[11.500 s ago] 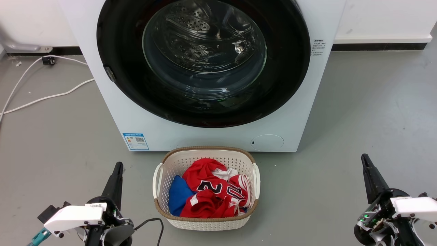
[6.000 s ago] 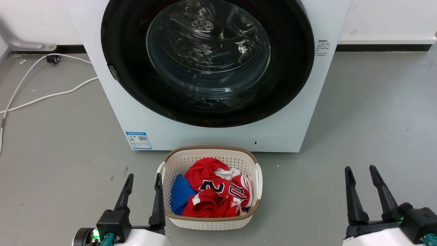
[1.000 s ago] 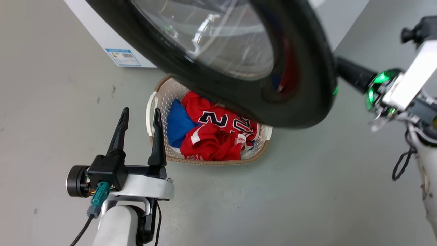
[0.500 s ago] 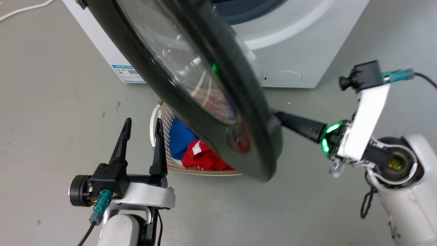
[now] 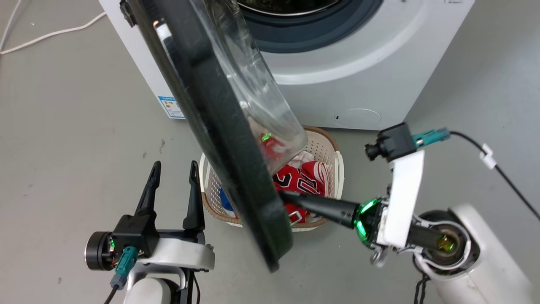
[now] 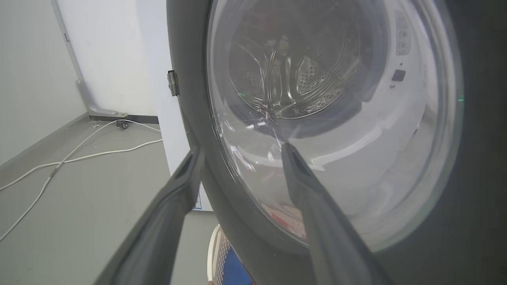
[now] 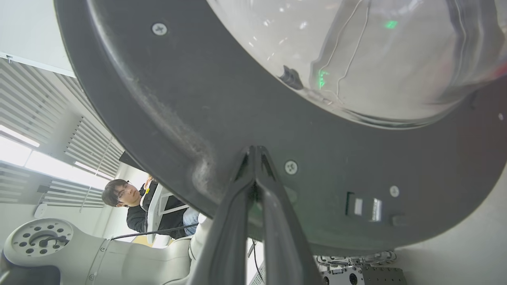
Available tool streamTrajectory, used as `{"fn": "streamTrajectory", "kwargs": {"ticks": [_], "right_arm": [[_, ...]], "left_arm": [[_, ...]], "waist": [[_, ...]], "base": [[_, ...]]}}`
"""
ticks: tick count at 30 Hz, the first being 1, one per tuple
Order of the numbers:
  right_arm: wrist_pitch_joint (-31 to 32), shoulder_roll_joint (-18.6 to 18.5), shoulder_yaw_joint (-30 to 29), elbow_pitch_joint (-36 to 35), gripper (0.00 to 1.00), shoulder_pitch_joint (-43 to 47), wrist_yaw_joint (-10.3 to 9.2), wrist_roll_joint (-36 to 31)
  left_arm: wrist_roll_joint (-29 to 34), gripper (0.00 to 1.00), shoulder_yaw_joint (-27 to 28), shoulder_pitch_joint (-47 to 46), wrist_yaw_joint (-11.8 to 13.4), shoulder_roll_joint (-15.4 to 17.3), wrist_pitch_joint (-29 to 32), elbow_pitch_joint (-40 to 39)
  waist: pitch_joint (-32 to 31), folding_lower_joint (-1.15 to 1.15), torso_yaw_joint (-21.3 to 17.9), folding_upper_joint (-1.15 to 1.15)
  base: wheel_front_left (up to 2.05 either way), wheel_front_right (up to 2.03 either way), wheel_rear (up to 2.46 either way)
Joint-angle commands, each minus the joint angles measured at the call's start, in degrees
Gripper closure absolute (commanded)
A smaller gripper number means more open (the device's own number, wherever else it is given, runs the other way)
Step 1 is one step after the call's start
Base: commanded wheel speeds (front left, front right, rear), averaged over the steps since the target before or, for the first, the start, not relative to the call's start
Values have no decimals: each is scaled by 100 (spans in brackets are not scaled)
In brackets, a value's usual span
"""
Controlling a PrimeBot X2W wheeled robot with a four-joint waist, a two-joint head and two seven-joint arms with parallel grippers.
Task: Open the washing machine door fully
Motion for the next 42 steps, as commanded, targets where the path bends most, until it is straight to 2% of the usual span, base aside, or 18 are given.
{"fn": "streamTrajectory", "kwargs": {"ticks": [1,14,22,33,42], "right_arm": [[28,72,74,-47,100,131,14,31],[-127,220,221,82,100,496,14,77],[-646,309,-325,37,100,923,14,303],[-2354,555,-1585,-221,100,1652,14,-2],[-3692,648,-2013,-258,100,2378,14,-503]], "left_arm": [[12,0,12,79,13,-6,-14,-9],[49,0,104,334,33,-7,-14,18],[81,0,174,576,11,-7,-14,45],[109,0,308,977,24,-6,-14,32],[87,0,362,1258,47,-6,-14,-19]], "waist": [[-37,1,27,0],[-365,1,54,0],[-726,1,-41,0],[-1297,1,-173,0],[-1526,1,-292,0]], "base": [[0,0,0],[0,0,0],[0,0,0],[0,0,0],[0,0,0]]}}
